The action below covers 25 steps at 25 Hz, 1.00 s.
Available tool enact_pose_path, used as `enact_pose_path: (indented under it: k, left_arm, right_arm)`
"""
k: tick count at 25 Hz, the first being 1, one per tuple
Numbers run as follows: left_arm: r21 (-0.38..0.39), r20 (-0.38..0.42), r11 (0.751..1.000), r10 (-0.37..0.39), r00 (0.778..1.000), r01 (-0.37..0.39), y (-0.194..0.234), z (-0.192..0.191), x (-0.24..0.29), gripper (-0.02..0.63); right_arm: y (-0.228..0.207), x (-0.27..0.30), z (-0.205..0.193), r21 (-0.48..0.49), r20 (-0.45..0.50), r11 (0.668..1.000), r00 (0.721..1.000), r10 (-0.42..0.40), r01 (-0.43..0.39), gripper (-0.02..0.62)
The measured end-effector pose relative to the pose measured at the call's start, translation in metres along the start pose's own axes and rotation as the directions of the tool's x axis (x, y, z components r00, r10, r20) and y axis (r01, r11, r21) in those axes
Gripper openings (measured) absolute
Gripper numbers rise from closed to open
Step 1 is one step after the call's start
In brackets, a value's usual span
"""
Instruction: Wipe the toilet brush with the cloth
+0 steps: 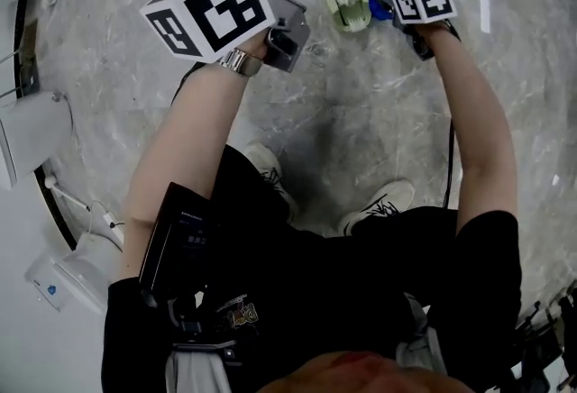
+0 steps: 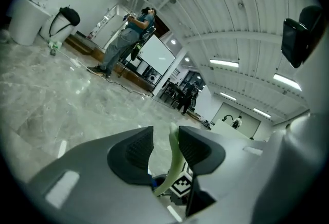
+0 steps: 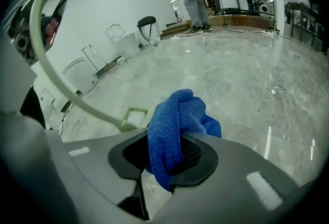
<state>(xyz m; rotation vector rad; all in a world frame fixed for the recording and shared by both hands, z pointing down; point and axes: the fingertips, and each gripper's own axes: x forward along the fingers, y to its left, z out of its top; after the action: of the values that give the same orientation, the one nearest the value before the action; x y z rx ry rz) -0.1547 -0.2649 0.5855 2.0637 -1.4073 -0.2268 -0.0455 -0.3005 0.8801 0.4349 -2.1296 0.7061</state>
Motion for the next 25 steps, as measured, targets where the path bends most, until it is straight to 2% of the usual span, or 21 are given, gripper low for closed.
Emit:
enact_pose_path:
  k: [4,7,9,11,13,16,18,20,21,22,23,24,25]
  left_arm:
    - [-0.056,-0.012,0.997,-0.06,0.998,0.059,-0.015,-0.005,0.017,0.162]
    - [-0.028,-0.024,0.997,-0.069,0.997,0.068,-0.021,-0.007,0.016,0.158]
    - [-0.011,-0.028,0.998,-0.059,0.998,0.059,-0.019,-0.005,0.014,0.156]
    - [-0.01,-0.026,0.999,-0.043,0.999,0.043,-0.016,-0.004,0.013,0.156]
    - [-0.025,-0.022,0.999,-0.032,0.999,0.031,-0.013,-0.006,0.014,0.158]
    - [-0.008,-0.013,0.998,-0.07,0.997,0.07,-0.022,-0.004,0.014,0.139]
    - [0.02,0.026,0.984,-0.175,0.984,0.175,-0.041,0.014,0.004,0.166]
    - [0.032,0.092,0.958,-0.288,0.953,0.286,-0.054,0.043,-0.017,0.201]
    - [0.023,0.133,0.952,-0.306,0.943,0.306,-0.049,0.057,-0.027,0.191]
    - [-0.003,0.169,0.958,-0.282,0.944,0.287,-0.033,0.067,-0.035,0.162]
    - [-0.048,0.185,0.972,-0.218,0.958,0.23,-0.006,0.066,-0.04,0.142]
    - [-0.105,0.164,0.985,-0.118,0.979,0.136,0.031,0.053,-0.044,0.124]
    - [-0.159,0.093,0.987,0.0,0.996,0.014,0.074,0.025,-0.046,0.118]
  right_arm:
    - [0.018,-0.023,-0.071,-0.028,-0.133,0.996,0.988,0.076,-0.08,0.101]
    - [0.032,-0.047,-0.146,0.006,-0.27,0.993,0.956,0.116,-0.119,0.101]
    - [0.068,-0.051,-0.168,0.02,-0.274,0.978,0.94,0.204,-0.206,0.101]
    - [0.111,-0.044,-0.155,0.028,-0.188,0.956,0.938,0.291,-0.291,0.101]
    - [0.142,-0.031,-0.121,0.057,-0.061,0.94,0.939,0.339,-0.336,0.101]
    - [0.167,-0.01,-0.063,0.183,0.085,0.903,0.921,0.379,-0.388,0.101]
    - [0.189,-0.007,-0.051,0.208,0.082,0.864,0.888,0.452,-0.459,0.101]
    - [0.208,-0.014,-0.063,0.146,0.041,0.839,0.85,0.525,-0.525,0.101]
    - [0.211,-0.019,-0.074,0.113,0.024,0.831,0.838,0.545,-0.544,0.101]
    - [0.209,-0.025,-0.087,0.089,0.009,0.831,0.835,0.55,-0.549,0.101]
    - [0.201,-0.03,-0.101,0.076,-0.006,0.84,0.843,0.539,-0.537,0.101]
    - [0.187,-0.035,-0.115,0.076,-0.02,0.858,0.86,0.51,-0.508,0.101]
    - [0.169,-0.039,-0.129,0.09,-0.033,0.881,0.883,0.469,-0.465,0.101]
